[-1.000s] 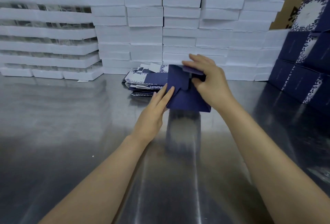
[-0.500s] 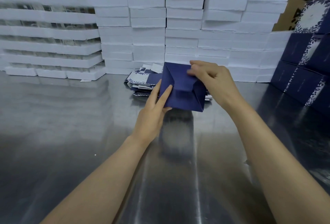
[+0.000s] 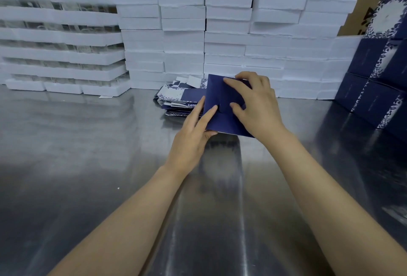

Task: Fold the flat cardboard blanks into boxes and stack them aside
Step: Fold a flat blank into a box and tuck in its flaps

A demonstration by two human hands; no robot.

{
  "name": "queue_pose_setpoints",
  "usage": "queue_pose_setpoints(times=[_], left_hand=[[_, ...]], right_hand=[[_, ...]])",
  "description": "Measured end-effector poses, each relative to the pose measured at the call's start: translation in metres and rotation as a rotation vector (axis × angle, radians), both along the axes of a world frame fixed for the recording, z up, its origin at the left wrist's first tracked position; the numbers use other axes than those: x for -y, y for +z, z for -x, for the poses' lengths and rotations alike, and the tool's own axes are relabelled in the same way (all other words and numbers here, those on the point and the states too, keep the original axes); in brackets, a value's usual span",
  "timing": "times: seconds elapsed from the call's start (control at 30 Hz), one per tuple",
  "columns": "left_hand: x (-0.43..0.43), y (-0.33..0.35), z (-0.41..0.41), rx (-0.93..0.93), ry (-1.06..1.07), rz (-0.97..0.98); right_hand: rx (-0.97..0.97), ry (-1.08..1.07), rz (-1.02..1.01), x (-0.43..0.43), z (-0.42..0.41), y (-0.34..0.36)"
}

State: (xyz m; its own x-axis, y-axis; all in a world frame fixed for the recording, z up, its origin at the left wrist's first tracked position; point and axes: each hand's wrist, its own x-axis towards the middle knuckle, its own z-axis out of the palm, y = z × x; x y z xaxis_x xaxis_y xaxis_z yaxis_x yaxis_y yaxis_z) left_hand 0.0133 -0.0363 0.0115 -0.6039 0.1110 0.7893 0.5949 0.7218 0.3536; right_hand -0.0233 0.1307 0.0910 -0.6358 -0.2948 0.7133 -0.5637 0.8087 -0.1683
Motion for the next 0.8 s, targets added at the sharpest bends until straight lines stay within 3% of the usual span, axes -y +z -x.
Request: queue_pose_setpoints(times=[0.23,0.33,0.4,0.5,0.57,0.67,0.8], left_hand=[[0.000,-0.002,0.003,-0.021,-0.006,-0.032],[0.004,-0.003,0.007,0.033,-0.058,-0.072],[0.003,-0.003,0.008,0.125,-0.123,-0.142],[0.001,-0.005,0.010,0.284,-0.178,-0.228],[0.002,-0.009,0.013,0.338,-0.222,-0.242],[0.003,-0.012,0.012,0.398,-0.259,-0.301],[0.002,-0.016,0.010,0.439,-0.219,-0.333]], right_hand=[[-0.024,-0.030,-0.049,0.000,-0.001,-0.004],[0.107,0.165,0.267,-0.006,-0.003,0.004],[0.179,0.150,0.519,-0.008,-0.003,0.010],[0.515,0.120,0.733,-0.011,-0.002,0.014],[0.634,0.167,0.714,-0.014,-0.001,0.013],[0.496,0.128,0.492,-0.016,0.003,0.010],[0.332,0.024,0.434,-0.007,0.003,0.002]])
